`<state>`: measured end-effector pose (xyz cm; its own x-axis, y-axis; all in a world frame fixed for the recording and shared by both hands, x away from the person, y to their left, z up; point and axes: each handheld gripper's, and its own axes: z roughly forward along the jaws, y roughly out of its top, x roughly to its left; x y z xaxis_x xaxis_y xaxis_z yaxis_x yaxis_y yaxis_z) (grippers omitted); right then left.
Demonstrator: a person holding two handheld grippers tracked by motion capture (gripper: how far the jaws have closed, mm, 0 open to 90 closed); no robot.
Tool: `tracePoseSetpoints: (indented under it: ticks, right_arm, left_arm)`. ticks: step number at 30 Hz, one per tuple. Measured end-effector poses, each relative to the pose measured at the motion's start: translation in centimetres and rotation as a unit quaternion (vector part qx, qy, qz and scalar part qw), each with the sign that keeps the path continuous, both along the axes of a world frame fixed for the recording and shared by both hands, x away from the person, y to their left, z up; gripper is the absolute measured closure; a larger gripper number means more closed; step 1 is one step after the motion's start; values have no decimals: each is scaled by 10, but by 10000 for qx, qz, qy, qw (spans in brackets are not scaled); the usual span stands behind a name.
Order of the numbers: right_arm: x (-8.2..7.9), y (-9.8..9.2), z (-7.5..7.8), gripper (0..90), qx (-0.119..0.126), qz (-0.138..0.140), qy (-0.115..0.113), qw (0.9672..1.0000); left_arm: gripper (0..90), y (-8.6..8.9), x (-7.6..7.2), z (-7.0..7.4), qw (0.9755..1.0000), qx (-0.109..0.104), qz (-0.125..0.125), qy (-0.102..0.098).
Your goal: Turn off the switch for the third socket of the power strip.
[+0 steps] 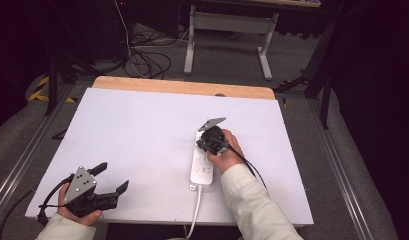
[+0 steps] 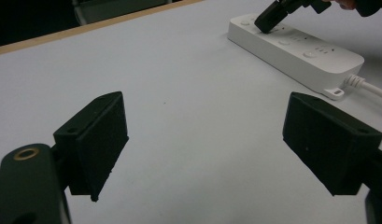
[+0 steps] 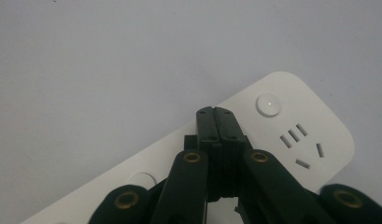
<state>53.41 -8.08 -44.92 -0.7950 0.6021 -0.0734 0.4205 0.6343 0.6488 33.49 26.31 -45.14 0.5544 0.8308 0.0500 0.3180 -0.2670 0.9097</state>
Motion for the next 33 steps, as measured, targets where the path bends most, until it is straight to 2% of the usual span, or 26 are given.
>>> tracePoseSetpoints:
  ticks: [16,19,20,21,22,26,33]
  right_arm:
    - [1,0,0,900,-5,-43,73,10000]
    - [3,-2,0,900,86,-80,157,9998]
    - [1,-2,3,900,162,-99,76,9998]
    - [-1,-1,5,900,-59,-85,25,9999]
    - [-4,-1,6,900,-90,-53,-101,9999]
    - [-9,-5,20,900,385,13,-264,9989]
    - [-15,-8,36,900,628,77,-322,9975]
  left_arm:
    - [145,0,0,0,10000,2,5,0]
    - [145,0,0,0,10000,30,4,-5]
    - [145,0,0,0,10000,30,6,-4]
    - [145,0,0,0,10000,31,1,-6]
    - [145,0,0,0,10000,31,1,-7]
    - [145,0,1,0,10000,32,5,3]
    - [145,0,1,0,10000,25,3,1]
